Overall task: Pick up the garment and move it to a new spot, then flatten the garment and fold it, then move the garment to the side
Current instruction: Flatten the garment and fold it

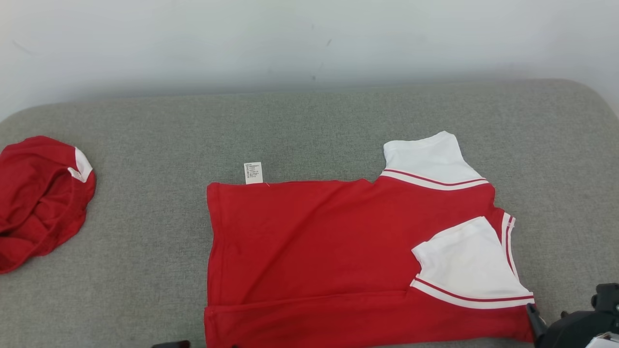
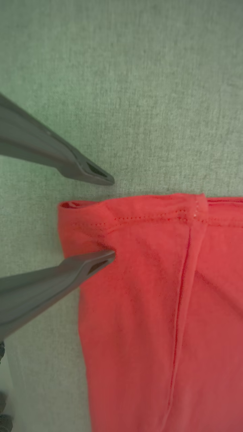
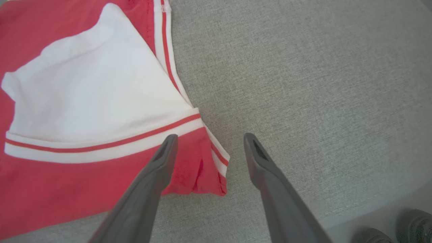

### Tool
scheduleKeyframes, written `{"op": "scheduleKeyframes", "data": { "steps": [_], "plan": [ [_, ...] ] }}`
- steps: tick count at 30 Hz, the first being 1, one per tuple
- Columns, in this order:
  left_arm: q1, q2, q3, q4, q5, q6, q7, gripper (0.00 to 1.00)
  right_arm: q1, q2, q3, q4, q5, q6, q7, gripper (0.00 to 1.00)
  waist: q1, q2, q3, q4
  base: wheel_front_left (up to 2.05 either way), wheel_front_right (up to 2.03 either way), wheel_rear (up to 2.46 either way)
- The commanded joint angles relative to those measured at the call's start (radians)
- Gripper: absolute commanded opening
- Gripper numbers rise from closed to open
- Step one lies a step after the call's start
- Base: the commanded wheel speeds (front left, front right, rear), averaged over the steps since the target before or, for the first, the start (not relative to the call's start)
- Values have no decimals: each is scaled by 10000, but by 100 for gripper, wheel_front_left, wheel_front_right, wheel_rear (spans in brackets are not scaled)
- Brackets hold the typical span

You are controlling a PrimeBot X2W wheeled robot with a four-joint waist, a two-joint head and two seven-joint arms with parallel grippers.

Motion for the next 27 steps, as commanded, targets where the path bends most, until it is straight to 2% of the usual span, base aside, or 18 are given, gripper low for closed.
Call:
{"op": "scheduleKeyframes", "data": {
  "steps": [1,7,14,20,27],
  "plan": [
    [254,279,159,75,-216,191,157,100,-25,15,-55,-216,-43,-20,-65,100,0,-1,-92,-21,0,0,0],
    [48,651,584,-469,-189,390,103,100,-262,-49,-285,-1106,-306,-20,46,100,0,-1,-217,-48,0,0,0],
    [-1041,921,1155,-913,-409,131,83,100,-1361,-684,296,-1529,-344,-20,282,100,0,-1,-165,-186,0,0,0],
    [-3184,978,1148,-359,-181,-154,690,100,-3274,-1559,1562,-890,-99,-20,233,100,0,-1,331,-315,0,0,0],
    [-5454,531,957,1246,-263,-450,1571,100,-5603,-2036,3038,595,306,-20,-127,100,0,-1,1014,-464,0,0,0]
  ]
}}
